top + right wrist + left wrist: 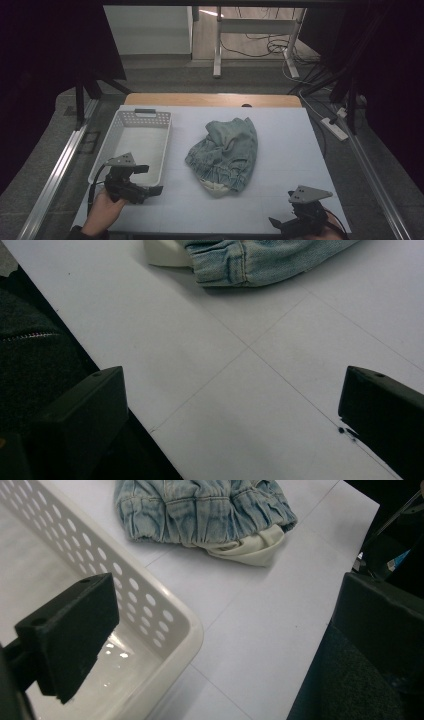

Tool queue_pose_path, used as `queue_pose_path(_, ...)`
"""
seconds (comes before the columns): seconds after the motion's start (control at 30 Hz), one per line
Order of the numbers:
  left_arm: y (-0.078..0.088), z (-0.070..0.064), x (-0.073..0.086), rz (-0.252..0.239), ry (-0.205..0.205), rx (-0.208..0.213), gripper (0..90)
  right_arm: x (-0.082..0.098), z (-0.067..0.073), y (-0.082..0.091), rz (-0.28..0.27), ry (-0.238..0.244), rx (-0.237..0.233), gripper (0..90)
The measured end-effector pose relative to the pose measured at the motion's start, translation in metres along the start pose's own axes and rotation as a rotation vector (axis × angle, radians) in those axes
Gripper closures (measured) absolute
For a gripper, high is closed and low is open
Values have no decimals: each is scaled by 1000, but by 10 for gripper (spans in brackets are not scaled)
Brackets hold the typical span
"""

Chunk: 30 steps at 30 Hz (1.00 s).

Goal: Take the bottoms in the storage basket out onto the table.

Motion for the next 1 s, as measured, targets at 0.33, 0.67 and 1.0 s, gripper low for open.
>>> queue_pose_path(0.33, 9, 1, 9, -3, 24, -7, 0, 0, 0, 0, 4, 2, 0, 0)
queue_pose_path(0.67, 19, 1, 20, -10, 47, -12, 0, 0, 0, 0, 5, 5, 1, 0)
queue_pose_path(1.0, 33, 3, 35, -20, 83, -32, 0, 0, 0, -1, 7, 6, 0, 0)
Point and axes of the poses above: each handheld gripper's, and its own axes: y roughly backward along the jaws, x roughly out of its underside, z roughly to its left, the point moved 5 cm from there along -y, roughly forward along the jaws, and after that the axes turned 6 degrees about -z, right-handed, at the moved point
